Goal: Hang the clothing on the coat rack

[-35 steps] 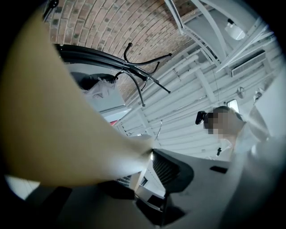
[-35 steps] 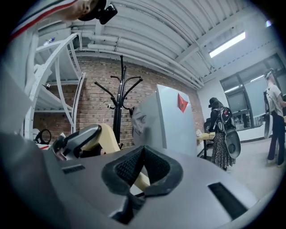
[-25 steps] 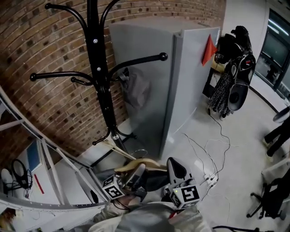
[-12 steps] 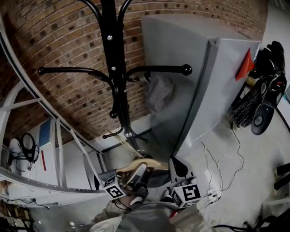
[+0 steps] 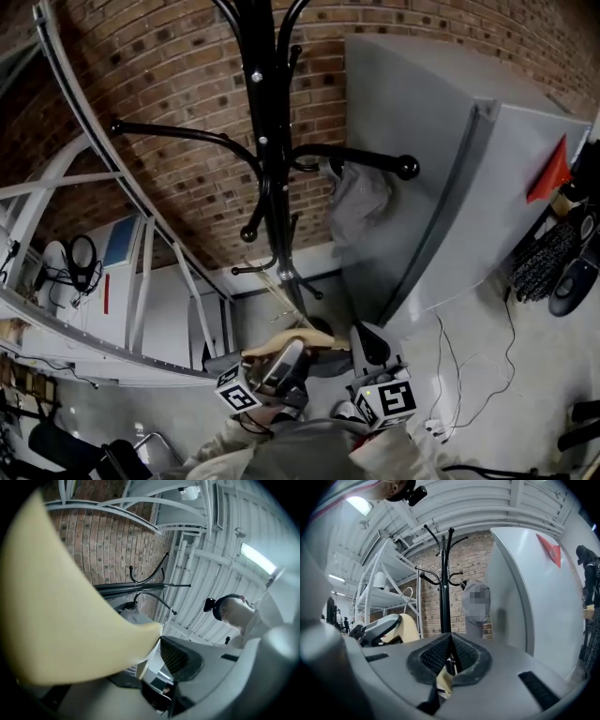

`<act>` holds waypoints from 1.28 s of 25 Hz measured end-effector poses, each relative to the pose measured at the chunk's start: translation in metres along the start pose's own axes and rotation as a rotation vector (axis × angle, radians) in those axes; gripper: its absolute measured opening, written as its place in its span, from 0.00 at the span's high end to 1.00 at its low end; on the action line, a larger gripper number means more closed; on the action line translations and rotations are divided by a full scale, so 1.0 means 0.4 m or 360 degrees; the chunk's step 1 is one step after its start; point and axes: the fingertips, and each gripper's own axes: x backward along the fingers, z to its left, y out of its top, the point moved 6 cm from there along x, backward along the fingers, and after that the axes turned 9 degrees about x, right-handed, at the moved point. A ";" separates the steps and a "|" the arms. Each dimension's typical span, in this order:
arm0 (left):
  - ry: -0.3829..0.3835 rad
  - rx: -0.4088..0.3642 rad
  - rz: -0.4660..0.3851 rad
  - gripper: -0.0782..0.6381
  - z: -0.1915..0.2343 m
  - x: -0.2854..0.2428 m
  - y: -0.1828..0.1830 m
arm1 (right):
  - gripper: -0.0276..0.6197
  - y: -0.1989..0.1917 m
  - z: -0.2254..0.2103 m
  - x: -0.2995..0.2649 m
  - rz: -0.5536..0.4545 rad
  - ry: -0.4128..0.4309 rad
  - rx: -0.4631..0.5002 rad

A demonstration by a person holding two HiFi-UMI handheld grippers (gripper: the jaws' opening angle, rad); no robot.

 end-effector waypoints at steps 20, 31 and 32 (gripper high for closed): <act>0.0113 -0.0213 -0.0177 0.73 0.014 0.021 0.071 | 0.92 0.016 0.023 -0.140 -0.0057 0.0277 0.0060; 0.0023 -0.0197 -0.0112 0.73 0.016 -0.014 0.106 | 0.92 0.056 0.027 -0.142 -0.0086 0.0142 0.0101; 0.0021 -0.0191 -0.0111 0.73 0.015 -0.017 0.109 | 0.92 0.061 0.027 -0.141 -0.0086 0.0134 0.0106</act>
